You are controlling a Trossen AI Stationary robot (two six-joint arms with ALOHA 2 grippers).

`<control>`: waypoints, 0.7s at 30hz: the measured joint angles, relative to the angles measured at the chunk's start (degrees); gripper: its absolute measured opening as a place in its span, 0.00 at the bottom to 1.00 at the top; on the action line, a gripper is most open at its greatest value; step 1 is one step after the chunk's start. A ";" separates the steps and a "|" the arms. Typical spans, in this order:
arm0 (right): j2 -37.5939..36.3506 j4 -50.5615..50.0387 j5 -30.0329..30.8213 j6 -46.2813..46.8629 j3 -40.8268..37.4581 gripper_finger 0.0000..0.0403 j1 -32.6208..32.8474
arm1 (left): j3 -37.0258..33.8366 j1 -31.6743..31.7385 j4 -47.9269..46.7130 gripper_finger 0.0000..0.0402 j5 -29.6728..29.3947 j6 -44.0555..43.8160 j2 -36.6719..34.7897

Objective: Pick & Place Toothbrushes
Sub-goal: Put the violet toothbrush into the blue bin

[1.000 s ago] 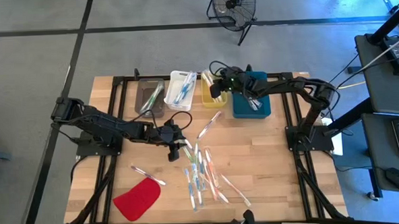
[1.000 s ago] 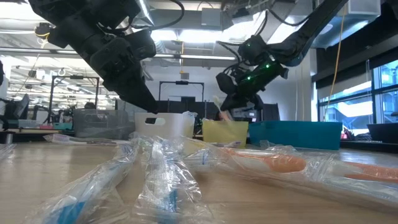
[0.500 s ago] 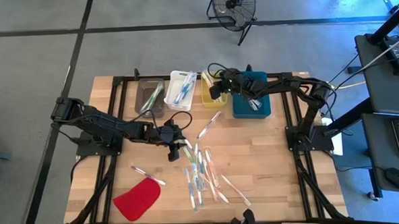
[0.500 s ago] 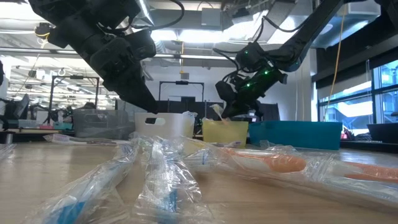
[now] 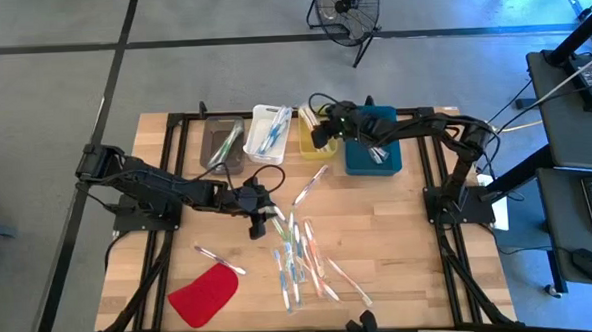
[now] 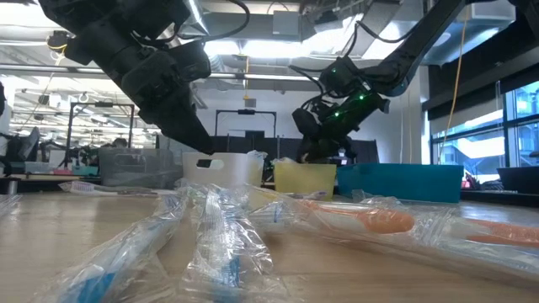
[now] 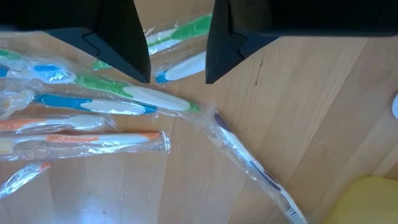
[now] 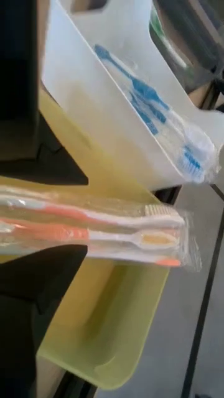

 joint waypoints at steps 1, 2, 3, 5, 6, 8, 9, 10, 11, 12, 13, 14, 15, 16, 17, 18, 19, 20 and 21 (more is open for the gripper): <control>-0.42 -0.39 -0.90 -0.09 -0.02 0.42 -0.11 | 0.00 0.00 -0.22 0.39 0.00 -0.01 0.00; -0.86 -0.50 -1.48 -0.17 -0.04 0.44 -0.16 | 0.00 0.00 -0.53 0.41 -0.02 -0.01 0.00; -1.42 -0.67 -2.06 -0.36 -0.02 0.45 -0.20 | 0.00 0.00 -0.92 0.43 -0.02 -0.01 0.00; -2.85 -2.10 -3.00 -1.48 -0.02 0.48 -0.22 | 0.00 0.00 -1.72 0.47 -0.02 0.02 0.00; -3.59 -2.48 -3.63 -2.05 -0.02 0.48 -0.23 | 0.00 0.00 -2.27 0.49 -0.01 -0.02 0.00; -5.10 -3.80 -5.69 -4.33 -0.02 0.49 -0.22 | 0.00 0.00 -3.73 0.52 -0.01 -0.55 0.02; -5.78 -4.71 -7.06 -5.51 -0.02 0.49 -0.19 | 0.00 0.00 -4.56 0.54 -0.02 -1.33 0.02; -6.46 -5.54 -8.20 -6.32 -0.02 0.49 -0.03 | 0.00 0.00 -5.50 0.56 -0.02 -2.12 0.02; -7.17 -6.71 -8.98 -7.17 -0.02 0.49 0.18 | 0.00 0.00 -6.64 0.57 0.05 -2.80 0.02; -7.72 -7.90 -9.40 -7.75 -0.02 0.48 0.39 | 0.00 0.02 -7.79 0.58 0.32 -3.50 0.02; -8.23 -9.11 -9.54 -8.33 -0.02 0.47 0.66 | 0.00 0.05 -8.97 0.59 0.77 -4.17 0.02; -8.60 -10.30 -9.53 -8.81 -0.02 0.46 0.98 | 0.00 0.06 -10.03 0.60 1.76 -4.68 0.02; -8.97 -11.44 -9.54 -9.10 -0.02 0.45 1.28 | 0.00 0.09 -11.04 0.60 2.89 -5.00 0.02; -9.25 -12.79 -9.53 -9.44 -0.02 0.43 1.65 | 0.00 0.09 -11.97 0.61 4.15 -5.18 0.02; -9.37 -13.70 -9.53 -9.90 -0.02 0.42 2.07 | 0.00 0.09 -12.66 0.61 5.41 -5.65 0.02; -9.41 -14.84 -9.53 -10.33 -0.02 0.41 2.59 | 0.02 0.09 -13.44 0.61 6.63 -6.22 0.01; -9.46 -15.97 -9.53 -10.51 -0.02 0.39 3.07 | 0.02 0.09 -14.27 0.61 7.78 -6.71 0.00; -9.46 -16.54 -9.54 -10.69 -0.04 0.38 3.57 | 0.02 0.03 -15.14 0.60 8.72 -7.17 -0.04; -9.47 -16.51 -9.54 -10.75 -0.17 0.37 4.05 | 0.02 -0.05 -16.11 0.60 9.72 -7.44 -0.09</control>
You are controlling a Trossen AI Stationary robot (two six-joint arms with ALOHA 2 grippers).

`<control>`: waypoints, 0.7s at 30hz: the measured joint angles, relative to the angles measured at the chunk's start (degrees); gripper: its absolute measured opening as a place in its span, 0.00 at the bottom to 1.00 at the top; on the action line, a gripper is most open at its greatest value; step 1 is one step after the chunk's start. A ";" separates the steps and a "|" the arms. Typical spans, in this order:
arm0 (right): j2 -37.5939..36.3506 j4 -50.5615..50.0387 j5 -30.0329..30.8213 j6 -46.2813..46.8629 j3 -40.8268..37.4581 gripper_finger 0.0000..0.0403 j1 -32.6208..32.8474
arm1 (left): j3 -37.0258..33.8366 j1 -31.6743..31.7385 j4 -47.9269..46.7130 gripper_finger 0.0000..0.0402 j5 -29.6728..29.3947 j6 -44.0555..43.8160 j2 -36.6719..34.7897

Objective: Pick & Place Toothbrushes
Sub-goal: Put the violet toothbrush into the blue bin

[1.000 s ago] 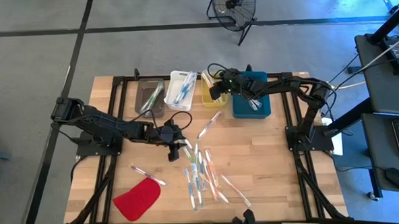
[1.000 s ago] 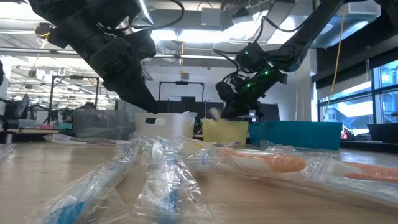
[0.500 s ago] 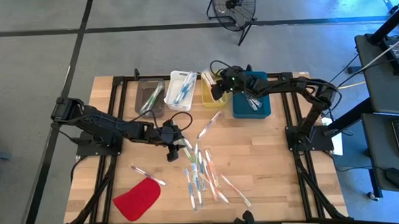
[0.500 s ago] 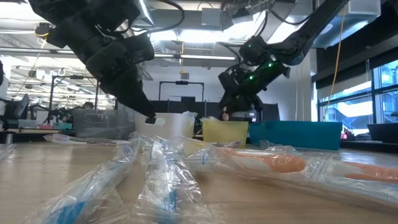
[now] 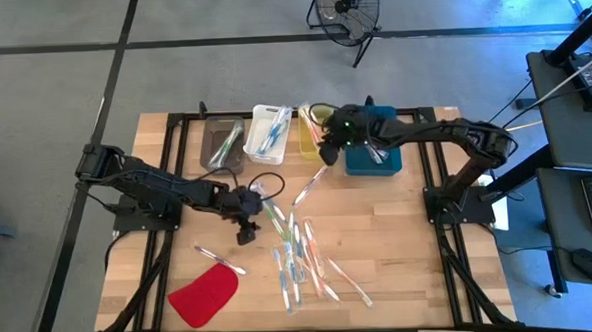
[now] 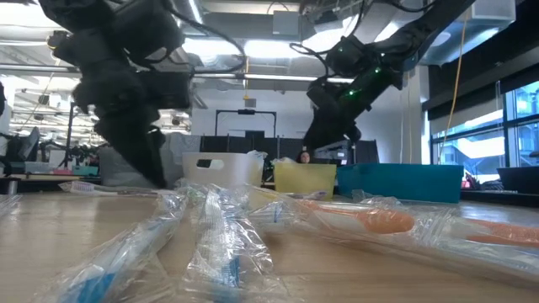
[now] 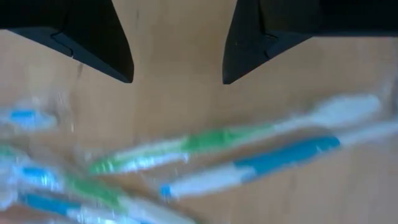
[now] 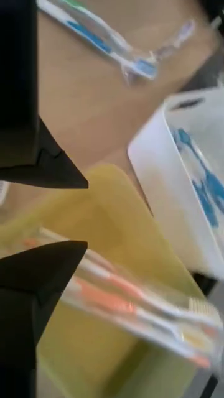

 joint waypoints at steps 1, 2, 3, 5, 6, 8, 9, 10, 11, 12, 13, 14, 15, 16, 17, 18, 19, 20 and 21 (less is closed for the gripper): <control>-0.07 0.29 -0.01 -0.14 -0.36 0.35 0.55 | 0.00 -0.16 -0.98 0.60 0.81 -0.04 -0.02; -0.12 0.53 -0.02 -0.20 -0.88 0.34 1.09 | 0.00 -0.38 -1.98 0.59 1.26 -0.07 -0.02; -0.12 0.63 -0.02 -0.18 -1.38 0.33 1.56 | 0.00 -0.68 -3.10 0.59 1.73 -0.14 -0.02; -0.12 0.73 -0.02 0.05 -2.27 0.31 2.43 | 0.00 -1.46 -5.11 0.58 2.75 -0.31 -0.02; -0.12 1.22 -0.02 0.09 -2.81 0.30 2.85 | 0.00 -1.94 -5.91 0.58 3.04 -0.63 -0.02; -0.12 3.01 0.00 0.36 -4.30 0.28 3.61 | 0.46 -2.98 -8.53 0.58 3.59 -1.07 -0.02; -0.12 4.08 0.01 0.67 -5.07 0.27 3.95 | 1.09 -3.54 -10.19 0.57 3.71 -1.09 -0.02; -0.12 5.12 -0.02 1.30 -5.71 0.27 4.22 | 1.84 -4.14 -11.73 0.57 3.72 -1.09 -0.03; -0.12 5.93 -0.10 1.75 -6.18 0.26 4.47 | 2.59 -4.75 -13.20 0.57 3.70 -1.08 -0.06; -0.12 6.46 -0.25 2.10 -6.59 0.25 4.73 | 3.26 -5.35 -14.69 0.58 3.70 -0.97 -0.08; -0.11 6.79 -0.23 2.57 -7.02 0.24 5.07 | 3.87 -5.98 -16.24 0.58 3.70 -0.50 -0.08; -0.12 7.05 -0.21 3.24 -7.45 0.24 5.42 | 4.48 -6.66 -17.70 0.58 3.72 -0.02 -0.08; -0.12 7.49 -0.21 3.54 -7.86 0.23 5.84 | 5.22 -7.48 -19.16 0.58 3.72 0.23 -0.08; -0.12 8.26 -0.28 3.78 -8.27 0.22 6.29 | 5.98 -8.28 -20.56 0.58 3.74 0.27 -0.08; -0.12 9.03 -0.43 4.26 -8.65 0.22 6.78 | 6.68 -9.14 -21.90 0.58 3.76 0.29 -0.10; -0.12 9.48 -0.44 4.84 -9.03 0.21 7.23 | 7.29 -10.07 -23.18 0.57 3.76 0.32 -0.10; -0.12 9.65 -0.53 5.26 -9.35 0.21 7.65 | 7.81 -11.05 -24.19 0.57 3.77 0.43 -0.10; -0.12 9.70 -0.61 5.99 -9.60 0.20 8.05 | 8.33 -12.10 -24.78 0.57 3.78 0.44 -0.10; -0.12 9.76 -0.60 6.57 -9.74 0.20 8.44 | 8.85 -13.14 -24.82 0.57 3.79 0.44 -0.10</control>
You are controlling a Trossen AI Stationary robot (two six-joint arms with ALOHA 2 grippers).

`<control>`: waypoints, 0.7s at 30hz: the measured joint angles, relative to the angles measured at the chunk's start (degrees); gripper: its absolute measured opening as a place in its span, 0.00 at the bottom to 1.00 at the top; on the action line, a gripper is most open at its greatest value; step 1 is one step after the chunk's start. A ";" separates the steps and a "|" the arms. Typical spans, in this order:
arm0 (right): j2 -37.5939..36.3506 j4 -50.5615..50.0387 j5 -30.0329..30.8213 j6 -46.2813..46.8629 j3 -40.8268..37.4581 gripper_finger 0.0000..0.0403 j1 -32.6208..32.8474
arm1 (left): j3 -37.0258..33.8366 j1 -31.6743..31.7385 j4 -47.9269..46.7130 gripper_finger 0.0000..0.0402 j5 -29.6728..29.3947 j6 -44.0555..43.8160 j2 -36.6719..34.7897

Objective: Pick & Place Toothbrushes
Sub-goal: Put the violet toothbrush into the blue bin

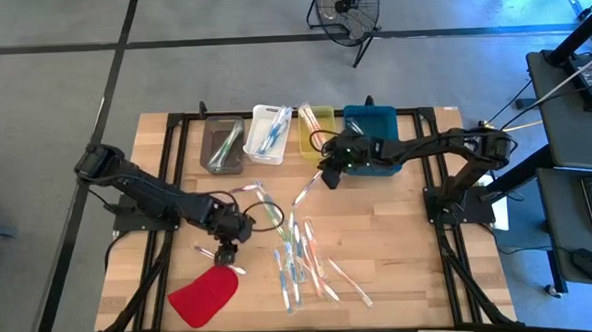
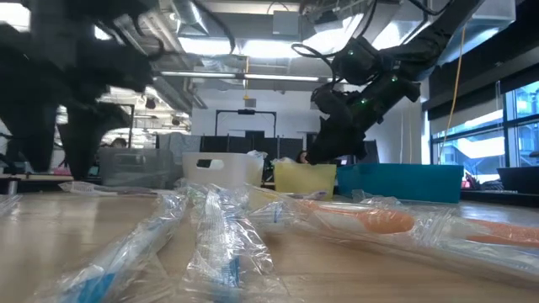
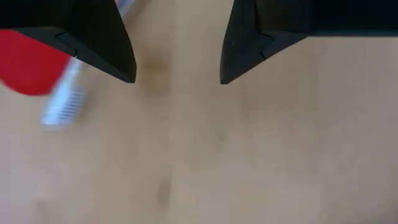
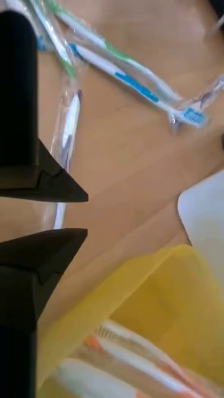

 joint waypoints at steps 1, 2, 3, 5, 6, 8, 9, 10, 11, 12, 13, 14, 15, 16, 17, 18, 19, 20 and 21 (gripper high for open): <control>0.01 0.10 0.02 0.36 -0.04 0.19 0.44 | 0.45 -1.07 0.09 0.56 0.02 0.00 0.00; 0.00 0.24 0.05 0.76 -0.04 0.19 0.84 | 0.87 -2.18 0.16 0.56 0.00 0.00 0.00; 0.00 0.47 0.08 1.11 -0.04 0.18 1.28 | 1.23 -3.27 0.12 0.56 0.02 0.00 0.00; 0.00 1.44 0.08 1.33 -0.04 0.17 2.22 | 1.78 -5.41 0.14 0.56 0.04 -0.94 0.00; 0.00 2.07 0.06 1.31 -0.04 0.17 2.62 | 1.96 -6.44 0.12 0.57 0.06 -1.92 0.00; 0.00 3.09 0.04 1.28 -0.04 0.16 3.21 | 2.20 -8.22 0.17 0.57 0.10 -4.05 0.00; 0.00 3.49 0.06 1.30 -0.04 0.16 3.43 | 2.23 -9.06 0.28 0.57 0.08 -5.05 0.00; 0.00 3.88 0.07 1.34 -0.04 0.15 3.60 | 2.23 -9.81 0.31 0.57 0.08 -5.87 0.00; 0.00 4.13 0.09 1.36 -0.04 0.15 3.74 | 2.23 -10.47 0.46 0.57 0.06 -6.53 0.00; 0.00 4.29 0.17 1.42 -0.04 0.14 3.89 | 2.23 -11.09 0.72 0.57 0.03 -7.18 0.00; 0.00 4.42 0.19 1.42 -0.04 0.14 4.01 | 2.23 -11.65 0.86 0.57 -0.06 -7.75 0.00; 0.00 4.52 0.19 1.42 -0.04 0.14 4.12 | 2.23 -12.11 0.84 0.57 -0.11 -8.02 0.00; 0.02 4.68 0.19 1.46 -0.04 0.13 4.28 | 2.23 -12.50 0.90 0.57 -0.11 -8.11 0.00; 0.00 4.80 0.19 1.56 -0.04 0.13 4.40 | 2.23 -12.89 1.03 0.57 -0.32 -8.13 0.00; 0.01 4.88 0.19 1.70 -0.04 0.13 4.47 | 2.23 -13.24 1.04 0.57 -0.90 -8.16 0.00; 0.01 4.87 0.19 1.84 -0.04 0.13 4.58 | 2.21 -13.53 1.03 0.57 -1.51 -8.37 0.01; 0.00 4.87 0.19 1.92 -0.04 0.12 4.67 | 2.12 -13.69 1.19 0.57 -1.88 -8.49 0.06; 0.01 4.87 0.19 1.92 -0.04 0.12 4.69 | 1.83 -13.85 1.70 0.57 -2.24 -8.59 0.10; 0.00 4.87 0.19 1.94 -0.04 0.12 4.69 | 1.48 -13.85 2.13 0.57 -2.70 -8.89 0.16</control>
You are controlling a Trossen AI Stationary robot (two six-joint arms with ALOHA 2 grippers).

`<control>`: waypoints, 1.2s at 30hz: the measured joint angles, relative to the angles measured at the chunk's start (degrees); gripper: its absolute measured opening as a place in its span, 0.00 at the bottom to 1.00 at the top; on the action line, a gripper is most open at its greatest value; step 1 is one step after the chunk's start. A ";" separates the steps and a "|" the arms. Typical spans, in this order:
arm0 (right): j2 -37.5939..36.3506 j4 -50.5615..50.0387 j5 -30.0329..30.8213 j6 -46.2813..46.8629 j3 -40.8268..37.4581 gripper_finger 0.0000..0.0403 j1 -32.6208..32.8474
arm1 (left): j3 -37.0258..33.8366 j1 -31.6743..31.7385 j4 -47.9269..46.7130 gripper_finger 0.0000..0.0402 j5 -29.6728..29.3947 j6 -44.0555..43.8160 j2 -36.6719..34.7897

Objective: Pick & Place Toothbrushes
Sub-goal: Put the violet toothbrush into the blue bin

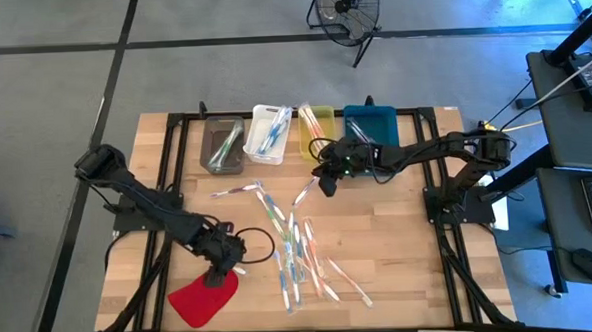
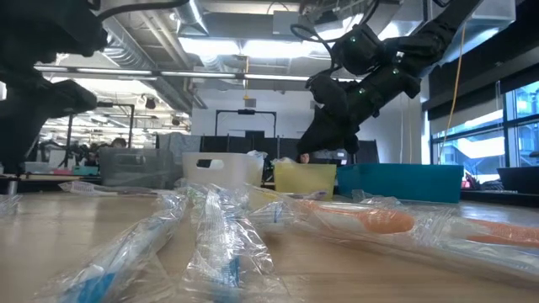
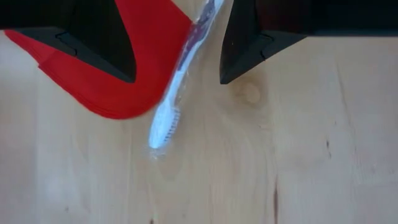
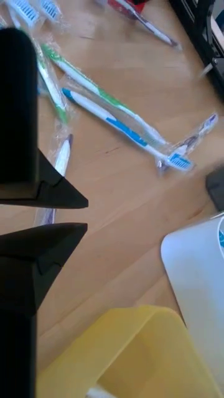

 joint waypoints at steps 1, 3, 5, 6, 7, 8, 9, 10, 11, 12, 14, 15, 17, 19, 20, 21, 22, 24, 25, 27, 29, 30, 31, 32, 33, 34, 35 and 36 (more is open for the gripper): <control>0.01 0.00 0.00 0.09 0.00 0.12 0.00 | -0.46 0.00 0.59 0.57 -0.34 -0.29 0.04; 0.00 0.00 0.00 0.65 0.00 0.12 0.00 | -1.16 0.13 2.27 0.57 -0.38 -0.53 0.63; 0.01 0.13 0.00 0.75 0.00 0.12 0.00 | -1.35 0.13 2.59 0.57 -0.38 -0.31 1.35; 0.02 0.25 0.00 0.73 0.00 0.13 0.00 | -1.35 0.13 2.91 0.57 -0.38 -0.31 1.84; 0.01 0.38 0.00 0.70 0.00 0.13 0.00 | -1.35 0.13 3.17 0.57 -0.35 -0.26 2.38; 0.02 0.43 0.00 0.62 0.00 0.14 0.00 | -1.35 0.13 3.28 0.57 -0.13 -0.12 2.88; 0.02 0.42 0.00 0.61 0.00 0.15 0.00 | -1.35 0.13 3.58 0.57 0.25 -0.04 3.44; 0.02 0.42 0.00 0.61 0.00 0.15 0.00 | -1.35 0.13 4.01 0.57 0.80 0.16 4.04; 0.02 0.42 0.00 0.61 0.00 0.16 0.00 | -1.35 0.13 4.27 0.57 1.25 0.40 4.63; 0.02 0.44 0.00 0.61 0.00 0.16 0.00 | -1.35 0.13 4.54 0.57 1.32 0.71 5.23; 0.02 0.42 0.00 0.59 0.00 0.17 0.00 | -1.36 0.34 4.79 0.56 1.13 1.44 6.32; 0.02 0.42 0.00 0.59 0.00 0.18 0.00 | -1.40 0.58 4.71 0.55 1.12 1.60 6.66; 0.02 0.42 0.00 0.58 0.00 0.19 0.00 | -1.41 1.13 4.72 0.53 1.05 1.57 6.95; 0.02 0.42 0.00 0.57 0.00 0.20 0.00 | -1.39 1.63 4.82 0.51 0.56 1.78 6.90; 0.02 0.42 0.00 0.57 0.00 0.21 0.00 | -1.41 1.88 4.67 0.49 0.05 2.11 6.88; 0.02 0.42 0.00 0.57 0.00 0.21 0.00 | -1.41 2.15 4.50 0.47 -0.37 2.67 6.81; 0.02 0.42 0.00 0.57 0.00 0.22 0.00 | -1.41 2.44 4.50 0.45 -0.43 3.33 6.79; 0.02 0.40 0.00 0.57 0.00 0.23 0.00 | -1.41 2.90 4.50 0.41 0.19 4.92 6.79; 0.02 0.39 0.00 0.57 0.00 0.23 0.00 | -1.41 3.16 4.50 0.39 0.42 5.58 6.81; 0.02 0.39 0.00 0.55 0.00 0.24 0.00 | -1.41 3.59 4.18 0.35 0.39 6.63 6.81; 0.02 0.39 0.00 0.55 0.00 0.25 0.00 | -1.41 4.01 3.46 0.31 -0.17 7.31 6.84; 0.02 0.39 0.00 0.55 0.00 0.26 0.00 | -1.41 4.26 3.00 0.29 -0.59 7.45 6.86; 0.02 0.39 -0.01 0.55 0.00 0.26 0.00 | -1.41 4.53 2.32 0.27 -0.99 7.61 6.86; 0.02 0.39 -0.02 0.55 0.00 0.27 0.00 | -1.41 4.75 1.65 0.25 -1.31 7.87 6.86; 0.02 0.39 0.00 0.55 0.00 0.27 0.00 | -1.41 4.94 1.24 0.24 -1.52 8.24 6.86; 0.02 0.39 -0.02 0.55 0.00 0.28 0.00 | -1.41 5.08 1.01 0.22 -1.66 8.78 6.86; 0.02 0.39 -0.14 0.57 0.00 0.28 0.00 | -1.40 5.14 0.97 0.20 -1.86 9.45 6.86; 0.02 0.39 -0.20 0.59 0.00 0.29 0.00 | -1.41 5.27 1.00 0.18 -1.98 10.25 6.86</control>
